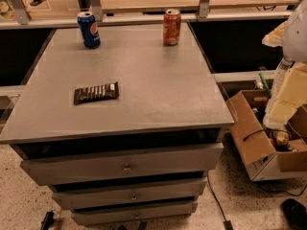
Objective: Move pepsi can near rxbar chocolate
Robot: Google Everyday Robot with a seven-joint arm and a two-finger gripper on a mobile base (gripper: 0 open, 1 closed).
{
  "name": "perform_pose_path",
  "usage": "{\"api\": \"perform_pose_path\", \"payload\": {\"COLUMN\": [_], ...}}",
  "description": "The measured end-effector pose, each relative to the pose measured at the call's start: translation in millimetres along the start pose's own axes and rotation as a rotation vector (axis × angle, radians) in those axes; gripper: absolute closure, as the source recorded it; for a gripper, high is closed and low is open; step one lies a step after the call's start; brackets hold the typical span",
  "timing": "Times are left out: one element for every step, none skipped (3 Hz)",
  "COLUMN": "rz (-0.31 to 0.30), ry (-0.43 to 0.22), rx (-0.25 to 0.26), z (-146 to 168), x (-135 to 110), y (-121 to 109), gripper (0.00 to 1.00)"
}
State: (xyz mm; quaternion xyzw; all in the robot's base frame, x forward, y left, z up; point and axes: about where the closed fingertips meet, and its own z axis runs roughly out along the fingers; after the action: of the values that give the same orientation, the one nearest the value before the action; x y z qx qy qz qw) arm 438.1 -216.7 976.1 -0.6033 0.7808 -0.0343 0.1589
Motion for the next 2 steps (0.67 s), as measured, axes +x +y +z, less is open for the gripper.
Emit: {"api": "perform_pose_path", "payload": {"rz": [0.001, 0.034], "ry": [-0.003, -0.012], "rx": [0.01, 0.04], "z": [-1, -5], "x": [-2, -7], "y": [-3, -13], "gripper": [0.0, 0.0]}}
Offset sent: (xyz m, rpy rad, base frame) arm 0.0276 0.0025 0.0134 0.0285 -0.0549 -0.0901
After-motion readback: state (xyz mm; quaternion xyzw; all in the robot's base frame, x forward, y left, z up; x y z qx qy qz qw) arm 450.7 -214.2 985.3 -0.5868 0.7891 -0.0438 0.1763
